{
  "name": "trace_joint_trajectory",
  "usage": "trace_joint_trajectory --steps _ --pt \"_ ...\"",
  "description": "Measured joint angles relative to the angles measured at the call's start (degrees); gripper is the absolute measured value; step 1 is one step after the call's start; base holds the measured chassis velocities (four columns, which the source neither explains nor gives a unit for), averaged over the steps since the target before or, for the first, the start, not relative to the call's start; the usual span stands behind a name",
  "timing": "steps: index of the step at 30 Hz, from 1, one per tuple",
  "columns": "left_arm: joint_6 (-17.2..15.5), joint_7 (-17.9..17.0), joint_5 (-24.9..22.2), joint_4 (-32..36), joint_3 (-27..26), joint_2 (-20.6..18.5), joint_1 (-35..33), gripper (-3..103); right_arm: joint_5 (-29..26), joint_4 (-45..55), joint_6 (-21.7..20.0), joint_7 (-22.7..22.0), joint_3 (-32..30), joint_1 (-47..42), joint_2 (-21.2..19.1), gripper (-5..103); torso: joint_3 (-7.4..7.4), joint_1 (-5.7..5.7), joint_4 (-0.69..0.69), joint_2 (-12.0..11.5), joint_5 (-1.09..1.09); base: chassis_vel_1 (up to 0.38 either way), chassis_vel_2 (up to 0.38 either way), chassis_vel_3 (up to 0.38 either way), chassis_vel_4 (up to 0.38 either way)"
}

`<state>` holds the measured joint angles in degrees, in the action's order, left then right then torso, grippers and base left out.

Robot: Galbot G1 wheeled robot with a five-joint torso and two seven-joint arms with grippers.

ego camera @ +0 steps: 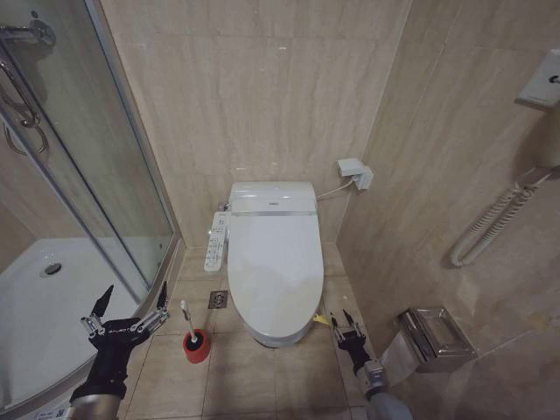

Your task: Open the toilet lid, clean the toilet bowl with a toilet brush, close the toilet lid, and flush.

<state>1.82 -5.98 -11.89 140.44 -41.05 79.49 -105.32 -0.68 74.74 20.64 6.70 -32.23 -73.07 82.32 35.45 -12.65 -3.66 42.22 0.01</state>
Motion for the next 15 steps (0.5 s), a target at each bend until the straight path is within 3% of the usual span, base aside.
trace_joint_trajectory --steps 1,2,9,10,15 --pt "0.0 0.0 0.0 0.0 0.0 0.0 0.0 100 -0.4 0.3 0.0 0.1 0.0 -0.1 -0.1 43 0.00 0.00 0.01 0.0 0.00 0.000 0.000 0.000 0.000" --pt "0.0 0.0 0.0 0.0 0.0 0.0 0.0 100 -0.8 1.0 0.0 0.1 0.0 -0.4 -0.2 16 0.00 0.00 0.01 0.0 0.01 0.000 0.000 0.000 0.000" --pt "0.0 0.0 0.0 0.0 0.0 0.0 0.0 100 -3.8 6.8 -0.9 -0.2 -0.2 -3.1 -1.3 16 0.00 0.00 -0.02 0.0 0.01 0.000 0.000 0.000 0.000" --pt "0.0 0.0 0.0 0.0 0.0 0.0 0.0 100 -4.4 9.2 -1.2 -0.4 -0.3 -4.1 -1.8 1 0.00 0.00 0.01 0.0 0.01 0.000 0.000 0.000 0.000" --pt "0.0 0.0 0.0 0.0 0.0 0.0 0.0 100 -6.8 16.2 -2.6 -0.7 -1.0 -7.0 -3.6 1 0.00 0.00 0.02 0.0 0.02 0.000 0.000 0.000 0.000"
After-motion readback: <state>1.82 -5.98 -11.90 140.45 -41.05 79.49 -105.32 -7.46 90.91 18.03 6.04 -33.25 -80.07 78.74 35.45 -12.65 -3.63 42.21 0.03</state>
